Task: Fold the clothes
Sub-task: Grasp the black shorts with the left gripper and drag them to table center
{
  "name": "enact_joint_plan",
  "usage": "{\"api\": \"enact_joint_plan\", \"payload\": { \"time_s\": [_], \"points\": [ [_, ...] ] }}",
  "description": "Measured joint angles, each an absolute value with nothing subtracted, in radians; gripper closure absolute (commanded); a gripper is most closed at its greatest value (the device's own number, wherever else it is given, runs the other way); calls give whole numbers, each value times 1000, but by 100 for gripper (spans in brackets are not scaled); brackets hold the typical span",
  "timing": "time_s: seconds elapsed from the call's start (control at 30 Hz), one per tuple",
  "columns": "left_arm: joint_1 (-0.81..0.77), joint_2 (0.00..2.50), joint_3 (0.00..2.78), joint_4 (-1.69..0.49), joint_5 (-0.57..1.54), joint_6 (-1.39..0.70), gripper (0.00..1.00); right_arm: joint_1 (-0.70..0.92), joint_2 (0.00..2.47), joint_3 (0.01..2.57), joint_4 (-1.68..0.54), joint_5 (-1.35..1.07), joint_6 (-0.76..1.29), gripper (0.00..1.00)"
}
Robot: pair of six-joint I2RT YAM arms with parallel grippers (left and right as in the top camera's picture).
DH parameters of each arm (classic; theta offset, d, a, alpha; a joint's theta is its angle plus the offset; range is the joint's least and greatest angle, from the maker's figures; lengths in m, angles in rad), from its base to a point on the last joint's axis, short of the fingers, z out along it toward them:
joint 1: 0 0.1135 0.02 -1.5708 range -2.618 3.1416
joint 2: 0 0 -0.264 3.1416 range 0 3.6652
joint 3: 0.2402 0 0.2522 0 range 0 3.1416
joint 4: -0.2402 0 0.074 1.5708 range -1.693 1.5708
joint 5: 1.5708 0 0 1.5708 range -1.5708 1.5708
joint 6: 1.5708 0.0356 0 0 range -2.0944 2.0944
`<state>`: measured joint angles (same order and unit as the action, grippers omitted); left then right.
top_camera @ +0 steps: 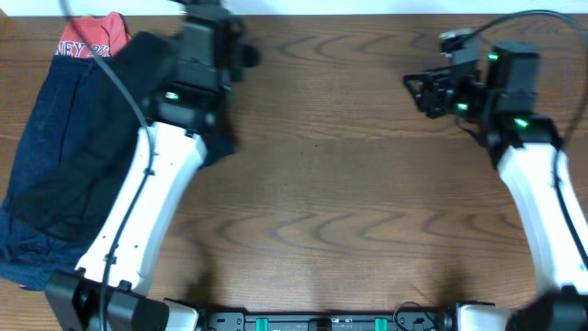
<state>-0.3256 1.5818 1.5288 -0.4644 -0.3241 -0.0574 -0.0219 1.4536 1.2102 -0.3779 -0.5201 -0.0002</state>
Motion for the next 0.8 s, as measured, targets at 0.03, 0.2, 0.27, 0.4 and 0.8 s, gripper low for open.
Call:
{"api": "enact_joint_plan", "payload": {
  "time_s": [0.03,0.2,0.27,0.4,0.8],
  "points": [
    [-358,1589,1528,-469,-312,-66,94,-38,1420,1211,-395,-520,0,57],
    [-488,1647,1528,-433,-215,-117,94,-111,1288,1215,-484,-519,0,59],
    [-538,1683,1528,-379,-173,-138,94,-141,1252,1216,-515,-520,1,60],
    [-630,1776,1528,-230,-102,-180,94,-180,1216,1216,-562,-513,11,60],
    [-796,1881,1524,102,-42,-266,94,-263,1201,1216,-629,-496,20,51]
  ]
}}
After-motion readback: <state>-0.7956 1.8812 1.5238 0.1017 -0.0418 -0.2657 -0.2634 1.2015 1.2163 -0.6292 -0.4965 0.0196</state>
